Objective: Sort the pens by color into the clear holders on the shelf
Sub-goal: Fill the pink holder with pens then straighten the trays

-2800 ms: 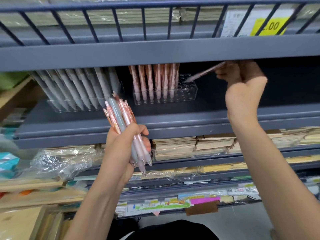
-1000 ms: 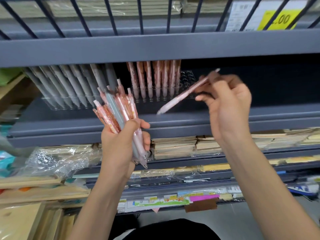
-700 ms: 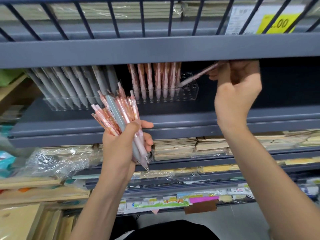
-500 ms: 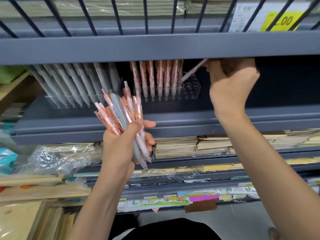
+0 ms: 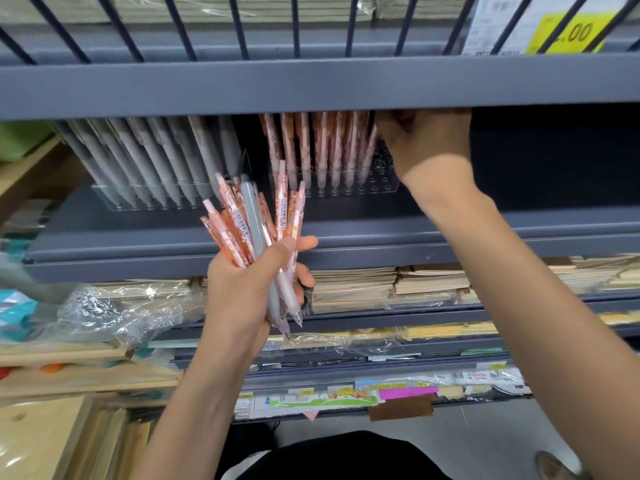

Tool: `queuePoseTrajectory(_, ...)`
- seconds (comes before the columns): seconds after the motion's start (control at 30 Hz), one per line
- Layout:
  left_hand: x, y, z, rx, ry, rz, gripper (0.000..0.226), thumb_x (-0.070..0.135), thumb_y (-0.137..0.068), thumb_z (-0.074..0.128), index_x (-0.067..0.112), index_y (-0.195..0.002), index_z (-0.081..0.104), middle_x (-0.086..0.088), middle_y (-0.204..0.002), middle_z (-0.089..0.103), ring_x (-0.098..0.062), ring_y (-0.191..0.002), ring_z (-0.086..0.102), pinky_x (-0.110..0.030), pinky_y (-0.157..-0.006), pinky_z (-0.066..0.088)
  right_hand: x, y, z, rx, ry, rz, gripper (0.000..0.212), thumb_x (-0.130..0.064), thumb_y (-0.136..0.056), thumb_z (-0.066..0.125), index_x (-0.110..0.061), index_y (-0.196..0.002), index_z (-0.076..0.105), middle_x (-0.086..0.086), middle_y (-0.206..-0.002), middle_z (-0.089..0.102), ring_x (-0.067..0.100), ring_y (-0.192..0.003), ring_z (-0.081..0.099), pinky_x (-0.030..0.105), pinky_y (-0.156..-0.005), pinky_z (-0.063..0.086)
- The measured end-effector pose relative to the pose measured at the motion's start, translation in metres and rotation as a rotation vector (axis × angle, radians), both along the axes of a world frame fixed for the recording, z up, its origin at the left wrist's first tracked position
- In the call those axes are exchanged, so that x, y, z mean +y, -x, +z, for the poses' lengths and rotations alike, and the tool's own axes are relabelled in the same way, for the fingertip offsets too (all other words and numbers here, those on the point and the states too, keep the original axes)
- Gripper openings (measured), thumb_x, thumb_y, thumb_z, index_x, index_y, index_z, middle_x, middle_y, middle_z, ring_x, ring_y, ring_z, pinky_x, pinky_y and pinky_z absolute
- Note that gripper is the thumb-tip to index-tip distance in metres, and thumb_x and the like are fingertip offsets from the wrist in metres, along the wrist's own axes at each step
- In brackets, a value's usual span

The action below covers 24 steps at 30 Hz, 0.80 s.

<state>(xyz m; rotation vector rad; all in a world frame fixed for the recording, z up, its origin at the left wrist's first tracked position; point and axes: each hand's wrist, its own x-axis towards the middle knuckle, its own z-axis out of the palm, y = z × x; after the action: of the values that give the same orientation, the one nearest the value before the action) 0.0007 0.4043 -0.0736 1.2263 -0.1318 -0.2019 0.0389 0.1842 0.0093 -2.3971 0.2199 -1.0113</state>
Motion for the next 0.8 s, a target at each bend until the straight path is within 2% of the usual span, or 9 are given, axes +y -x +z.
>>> queuePoseTrajectory(0.07,-0.001,0.0,-0.002,0.005,0.001,-0.004,0.015,0.018,-0.086,0.067,0.02,-0.08,0.08,-0.014,-0.101,0.077,-0.021,-0.054,0.062,-0.026,-0.044,0.046,0.0,-0.007,-0.001,0.085,0.028,-0.022,0.035,-0.037,-0.098,0.053,-0.008,-0.115,0.062,0.012,-0.119,0.065,0.03,-0.118,0.054,0.031,-0.107,0.034)
queuePoseTrajectory(0.2,-0.002,0.0,-0.005,0.017,0.01,0.019,0.011,0.017,-0.086,0.069,0.011,-0.095,0.073,-0.012,-0.1,0.077,-0.023,-0.055,0.065,-0.027,-0.043,0.047,0.003,-0.01,0.004,0.137,0.091,-0.02,0.04,-0.039,-0.1,0.047,-0.015,-0.131,0.056,0.007,-0.133,0.059,0.028,-0.128,0.047,0.035,-0.112,0.028)
queuePoseTrajectory(0.3,-0.001,0.001,-0.007,0.044,-0.003,0.044,0.011,0.018,-0.082,0.072,0.014,-0.092,0.071,-0.007,-0.072,0.073,-0.023,-0.054,0.066,-0.027,-0.043,0.048,0.004,-0.013,0.007,0.183,0.111,-0.04,0.042,-0.04,-0.101,0.044,-0.018,-0.136,0.051,0.005,-0.139,0.054,0.026,-0.131,0.044,0.032,-0.113,0.026)
queuePoseTrajectory(0.4,0.001,0.004,-0.008,0.047,-0.014,0.046,0.015,0.019,-0.081,0.073,0.015,-0.095,0.069,-0.004,-0.063,0.068,-0.022,-0.055,0.066,-0.027,-0.043,0.049,0.003,-0.009,0.006,0.166,0.002,-0.034,0.038,-0.042,-0.098,0.048,-0.019,-0.127,0.059,0.004,-0.127,0.062,0.022,-0.12,0.053,0.023,-0.102,0.033)
queuePoseTrajectory(0.47,0.003,0.006,-0.007,0.043,-0.008,0.029,0.005,0.019,-0.081,0.072,0.022,-0.085,0.075,-0.003,-0.063,0.068,-0.022,-0.054,0.066,-0.027,-0.043,0.049,0.005,0.002,0.002,0.133,-0.1,-0.022,0.026,-0.043,-0.094,0.053,-0.025,-0.105,0.068,0.002,-0.109,0.07,0.017,-0.105,0.062,0.021,-0.096,0.041)
queuePoseTrajectory(0.53,0.006,0.008,-0.007,0.047,0.0,0.018,0.004,0.019,-0.08,0.072,0.022,-0.079,0.075,-0.005,-0.065,0.069,-0.022,-0.054,0.067,-0.027,-0.042,0.049,0.009,0.016,-0.006,0.027,-0.272,0.004,0.008,-0.033,-0.089,0.06,-0.027,-0.088,0.066,0.0,-0.093,0.073,0.011,-0.089,0.066,0.022,-0.089,0.05)
queuePoseTrajectory(0.63,0.007,0.012,-0.007,0.046,0.002,-0.015,0.005,0.016,-0.083,0.072,0.013,-0.086,0.072,-0.007,-0.068,0.07,-0.023,-0.057,0.07,-0.028,-0.045,0.052,0.022,0.044,-0.02,-0.025,-0.511,0.106,0.009,-0.015,-0.084,0.063,-0.019,-0.089,0.069,-0.003,-0.08,0.073,0.013,-0.075,0.07,0.035,-0.074,0.058)
queuePoseTrajectory(0.7,0.006,0.015,-0.008,0.053,0.002,-0.025,0.006,0.01,-0.089,0.071,0.009,-0.092,0.067,-0.008,-0.066,0.07,-0.022,-0.055,0.069,-0.028,-0.046,0.053,0.037,0.066,-0.03,0.103,-0.558,0.219,0.007,-0.022,-0.088,0.065,-0.019,-0.089,0.072,0.0,-0.076,0.073,0.012,-0.063,0.068,0.028,-0.059,0.056)
queuePoseTrajectory(0.8,0.004,0.021,-0.008,0.08,0.008,-0.047,0.008,0.007,-0.091,0.069,0.005,-0.096,0.063,-0.007,-0.065,0.068,-0.022,-0.053,0.067,-0.028,-0.045,0.052,0.06,0.092,-0.041,0.213,-0.643,0.364,0.019,-0.029,-0.092,0.065,-0.012,-0.089,0.074,0.004,-0.076,0.072,0.016,-0.06,0.063,0.026,-0.054,0.052)
